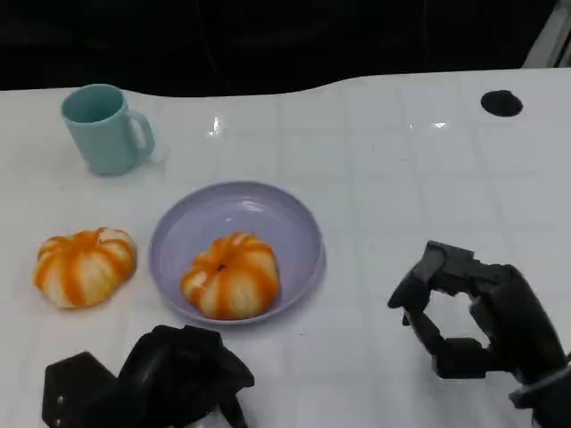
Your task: Grasp the bread from the table and place it into the plate.
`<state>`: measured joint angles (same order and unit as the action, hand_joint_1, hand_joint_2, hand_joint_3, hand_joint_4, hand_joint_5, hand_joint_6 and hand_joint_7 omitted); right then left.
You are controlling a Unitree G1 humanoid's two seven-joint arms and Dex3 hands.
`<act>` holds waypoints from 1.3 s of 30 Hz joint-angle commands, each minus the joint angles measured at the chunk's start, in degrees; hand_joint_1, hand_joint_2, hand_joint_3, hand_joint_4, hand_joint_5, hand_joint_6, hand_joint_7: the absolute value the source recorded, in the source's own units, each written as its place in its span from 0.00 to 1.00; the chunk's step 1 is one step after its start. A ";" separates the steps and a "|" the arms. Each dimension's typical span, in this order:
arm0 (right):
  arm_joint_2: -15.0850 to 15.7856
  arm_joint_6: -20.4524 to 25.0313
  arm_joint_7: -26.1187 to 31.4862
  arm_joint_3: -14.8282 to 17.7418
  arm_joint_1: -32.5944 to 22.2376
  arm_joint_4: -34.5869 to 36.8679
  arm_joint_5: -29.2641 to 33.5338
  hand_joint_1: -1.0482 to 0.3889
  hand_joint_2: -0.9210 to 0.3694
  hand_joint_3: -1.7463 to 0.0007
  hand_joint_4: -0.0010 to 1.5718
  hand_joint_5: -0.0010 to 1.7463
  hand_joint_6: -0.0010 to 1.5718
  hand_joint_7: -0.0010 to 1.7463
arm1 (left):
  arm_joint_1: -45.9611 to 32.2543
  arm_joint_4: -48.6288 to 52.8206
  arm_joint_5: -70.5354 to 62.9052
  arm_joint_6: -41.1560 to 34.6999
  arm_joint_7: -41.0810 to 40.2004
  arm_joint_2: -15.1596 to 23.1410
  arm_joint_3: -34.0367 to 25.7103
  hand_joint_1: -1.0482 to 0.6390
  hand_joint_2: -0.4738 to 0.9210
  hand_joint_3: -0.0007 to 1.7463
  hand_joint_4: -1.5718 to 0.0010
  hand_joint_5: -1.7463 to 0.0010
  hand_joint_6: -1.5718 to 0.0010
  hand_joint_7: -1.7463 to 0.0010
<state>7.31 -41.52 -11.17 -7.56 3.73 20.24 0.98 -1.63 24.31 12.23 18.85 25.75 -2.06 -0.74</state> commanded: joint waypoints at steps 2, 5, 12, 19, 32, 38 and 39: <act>2.87 -1.66 0.33 1.68 -3.94 -1.66 2.67 0.56 0.39 0.34 0.46 0.95 0.46 0.79 | 0.10 -0.37 0.25 -0.26 -0.17 0.66 -0.35 0.00 0.89 0.00 0.03 0.49 0.00 0.73; 3.68 -1.94 0.69 2.26 -6.03 -2.24 4.08 0.55 0.38 0.35 0.45 0.96 0.46 0.77 | 0.10 -0.27 0.11 0.06 -0.13 0.76 -0.35 0.00 0.89 0.00 0.03 0.49 0.00 0.73; 4.11 -2.41 1.49 3.28 -8.46 -1.56 5.31 0.54 0.34 0.38 0.43 0.99 0.42 0.80 | 0.43 0.10 0.32 -0.24 0.00 0.98 -0.60 0.00 0.89 0.00 0.03 0.50 0.00 0.73; 3.68 -3.61 2.90 3.19 -7.80 1.60 6.74 0.52 0.31 0.42 0.42 1.00 0.41 0.81 | 0.51 0.49 0.53 0.06 0.40 1.51 -0.98 0.00 0.90 0.00 0.03 0.50 0.00 0.73; 2.81 -4.93 7.89 2.09 -7.31 3.91 11.99 0.50 0.29 0.45 0.44 1.00 0.42 0.80 | 0.60 0.76 0.86 -0.09 0.63 2.22 -1.76 0.00 0.90 0.00 0.03 0.49 0.00 0.72; 2.83 -4.83 9.31 1.78 -7.48 3.63 13.05 0.50 0.29 0.45 0.45 1.00 0.42 0.80 | 0.87 1.48 0.77 0.33 0.61 2.34 -1.95 0.00 0.90 0.01 0.03 0.48 0.00 0.72; 2.89 -4.57 9.25 1.70 -7.54 3.48 13.04 0.49 0.29 0.45 0.45 1.00 0.42 0.80 | 0.93 1.63 0.98 0.34 0.80 2.32 -2.03 0.00 0.90 0.01 0.03 0.48 0.00 0.72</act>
<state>9.76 -45.66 -2.55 -5.80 -3.75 23.93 13.59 -1.08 25.25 12.74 18.81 25.91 -0.73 -2.17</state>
